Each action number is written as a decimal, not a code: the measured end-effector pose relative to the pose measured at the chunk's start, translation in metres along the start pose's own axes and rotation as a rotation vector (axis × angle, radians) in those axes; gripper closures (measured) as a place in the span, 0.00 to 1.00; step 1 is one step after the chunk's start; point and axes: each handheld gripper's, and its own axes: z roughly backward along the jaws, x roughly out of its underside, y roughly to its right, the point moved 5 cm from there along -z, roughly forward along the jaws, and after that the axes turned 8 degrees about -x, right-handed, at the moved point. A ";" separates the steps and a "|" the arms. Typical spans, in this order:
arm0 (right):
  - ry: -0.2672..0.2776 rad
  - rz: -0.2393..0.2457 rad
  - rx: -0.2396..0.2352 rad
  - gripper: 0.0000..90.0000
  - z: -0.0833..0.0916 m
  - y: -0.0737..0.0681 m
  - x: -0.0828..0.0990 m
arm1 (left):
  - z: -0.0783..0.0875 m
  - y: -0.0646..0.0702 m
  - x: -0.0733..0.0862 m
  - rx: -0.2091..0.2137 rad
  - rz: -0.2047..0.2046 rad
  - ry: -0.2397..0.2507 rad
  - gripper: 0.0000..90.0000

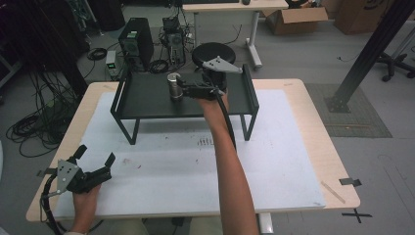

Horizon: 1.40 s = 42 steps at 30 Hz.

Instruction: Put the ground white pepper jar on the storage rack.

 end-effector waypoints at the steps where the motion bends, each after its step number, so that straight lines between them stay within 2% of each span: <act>1: 0.003 -0.001 0.000 0.00 0.003 0.000 0.000 | 0.000 0.000 0.000 0.000 0.000 0.000 0.00; 5: 0.039 0.020 -0.009 0.00 0.018 -0.004 0.000 | 0.000 0.000 0.000 0.001 -0.001 0.000 0.00; 10: 0.070 0.034 0.002 0.00 0.034 -0.006 0.000 | 0.000 0.000 0.000 0.001 0.001 0.002 0.00; 19: 0.083 0.049 0.017 0.00 0.052 -0.007 0.003 | 0.000 0.000 0.000 0.002 -0.002 0.001 0.00; 25: 0.106 0.089 0.031 0.00 0.069 -0.008 0.008 | 0.000 0.000 0.000 0.002 0.001 0.001 0.00; 30: 0.113 0.117 0.028 0.00 0.076 -0.009 0.011 | 0.000 0.000 0.000 0.001 0.001 0.001 0.00; 42: 0.141 0.141 0.032 0.00 0.093 -0.013 0.018 | 0.000 0.000 0.000 0.002 -0.003 -0.002 0.00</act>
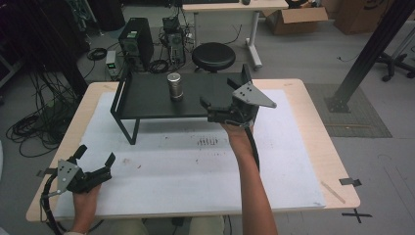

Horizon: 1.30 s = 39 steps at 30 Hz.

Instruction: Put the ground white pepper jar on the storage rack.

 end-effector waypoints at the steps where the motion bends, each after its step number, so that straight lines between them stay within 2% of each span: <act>1: 0.000 0.002 0.004 0.00 0.002 0.000 0.001 | 0.000 0.000 0.000 0.000 0.000 0.000 0.00; 24: 0.051 0.018 0.052 0.00 0.054 -0.008 0.020 | 0.000 0.000 0.000 0.000 -0.001 -0.002 0.00; 28: 0.043 0.030 0.067 0.00 0.066 -0.009 0.031 | 0.000 0.000 0.000 0.000 -0.002 -0.003 0.00; 39: 0.034 -0.007 0.094 0.00 0.087 -0.008 0.056 | 0.000 0.000 0.000 -0.001 -0.004 -0.004 0.00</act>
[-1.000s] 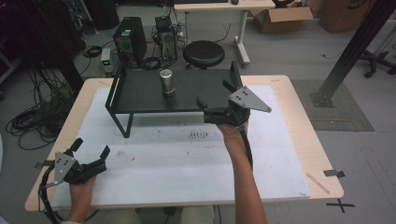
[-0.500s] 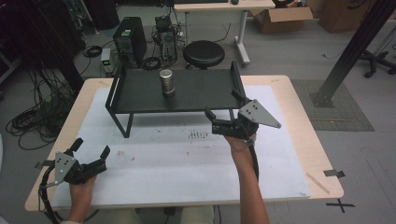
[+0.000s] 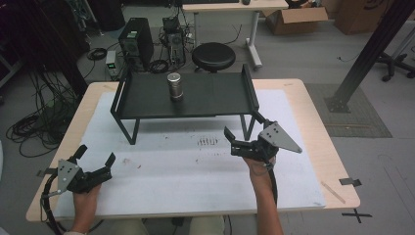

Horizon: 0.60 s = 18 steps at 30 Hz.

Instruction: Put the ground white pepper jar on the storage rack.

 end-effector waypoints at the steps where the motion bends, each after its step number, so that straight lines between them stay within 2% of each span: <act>1: 0.000 0.000 0.000 0.00 0.000 0.000 0.000 | 0.000 0.000 0.000 0.000 0.001 0.000 0.00; 18: -0.021 -0.066 0.058 0.00 0.027 0.010 0.041 | 0.000 0.000 0.000 -0.001 -0.001 -0.002 0.00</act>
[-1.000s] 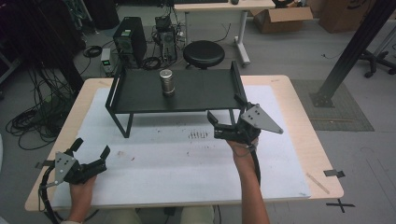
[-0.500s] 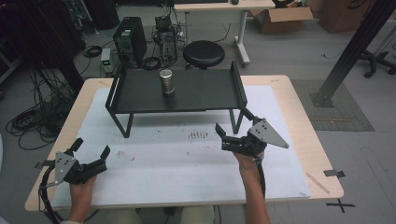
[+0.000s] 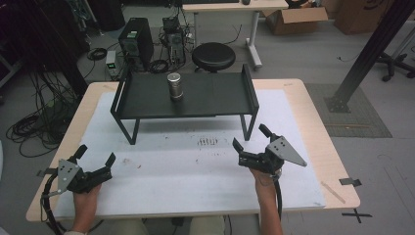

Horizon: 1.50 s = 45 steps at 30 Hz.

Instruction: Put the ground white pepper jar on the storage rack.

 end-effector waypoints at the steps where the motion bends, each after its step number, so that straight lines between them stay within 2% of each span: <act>1: 0.000 0.000 0.000 0.00 0.000 0.000 0.000 | 0.000 0.000 0.000 0.000 0.000 0.000 0.00; 12: -0.023 -0.030 0.034 0.00 0.011 0.004 0.026 | 0.000 0.000 0.000 -0.001 0.001 0.001 0.00; 19: -0.075 -0.034 0.070 0.00 0.017 0.003 0.049 | 0.000 0.000 0.000 -0.001 0.001 0.001 0.00; 30: -0.073 -0.022 0.112 0.00 0.024 0.003 0.060 | 0.000 0.000 0.000 -0.002 0.001 0.001 0.00; 37: -0.083 0.005 0.113 0.00 0.023 0.001 0.061 | 0.000 0.000 0.000 -0.003 0.003 0.002 0.00; 45: -0.054 0.041 0.112 0.00 0.026 -0.003 0.061 | 0.000 0.000 0.000 -0.003 0.004 0.004 0.00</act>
